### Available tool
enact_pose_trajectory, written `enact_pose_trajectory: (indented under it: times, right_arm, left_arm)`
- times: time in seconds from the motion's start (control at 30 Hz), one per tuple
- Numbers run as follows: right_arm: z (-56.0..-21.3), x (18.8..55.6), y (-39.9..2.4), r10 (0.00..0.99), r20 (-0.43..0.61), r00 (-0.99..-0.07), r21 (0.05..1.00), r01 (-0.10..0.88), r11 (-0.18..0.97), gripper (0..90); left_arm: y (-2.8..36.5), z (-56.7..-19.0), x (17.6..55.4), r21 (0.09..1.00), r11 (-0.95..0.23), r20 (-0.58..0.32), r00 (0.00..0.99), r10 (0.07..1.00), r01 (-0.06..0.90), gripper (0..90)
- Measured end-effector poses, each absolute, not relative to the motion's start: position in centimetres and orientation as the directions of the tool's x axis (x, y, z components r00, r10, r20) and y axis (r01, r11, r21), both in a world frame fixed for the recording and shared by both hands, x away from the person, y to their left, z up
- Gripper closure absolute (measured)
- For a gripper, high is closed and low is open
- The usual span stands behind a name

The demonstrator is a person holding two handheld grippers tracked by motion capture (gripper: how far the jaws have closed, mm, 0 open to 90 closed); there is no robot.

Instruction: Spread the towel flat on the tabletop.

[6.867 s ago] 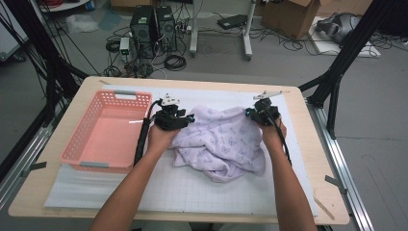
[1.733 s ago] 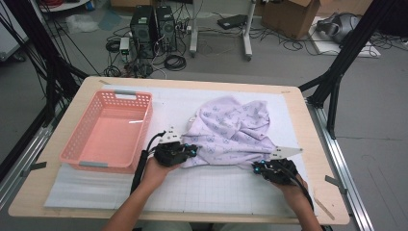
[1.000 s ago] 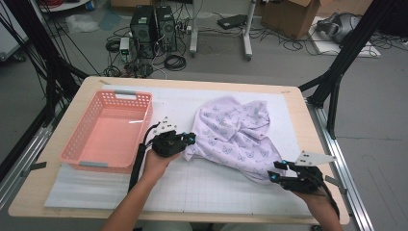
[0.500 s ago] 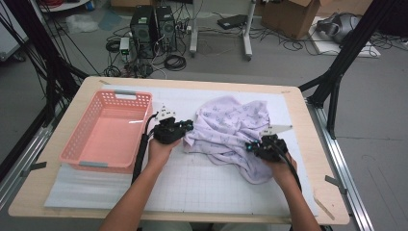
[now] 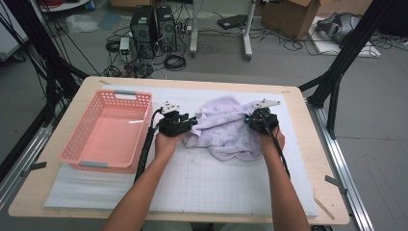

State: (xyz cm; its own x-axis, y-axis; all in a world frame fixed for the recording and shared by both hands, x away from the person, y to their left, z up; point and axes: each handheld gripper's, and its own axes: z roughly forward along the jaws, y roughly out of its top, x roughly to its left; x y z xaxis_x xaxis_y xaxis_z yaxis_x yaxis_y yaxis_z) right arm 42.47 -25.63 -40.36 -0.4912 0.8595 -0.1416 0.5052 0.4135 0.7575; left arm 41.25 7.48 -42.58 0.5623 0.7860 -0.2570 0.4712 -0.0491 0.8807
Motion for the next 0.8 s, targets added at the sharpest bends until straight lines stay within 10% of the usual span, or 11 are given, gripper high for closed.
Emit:
enact_pose_trajectory:
  times: [0.8]
  right_arm:
    - [-41.4,30.5,-30.1,0.833,0.006,-0.553,0.820,0.480,0.312,55.7]
  left_arm:
    - [9.7,-43.7,33.4,0.875,-0.238,-0.174,0.732,0.659,0.422,48.8]
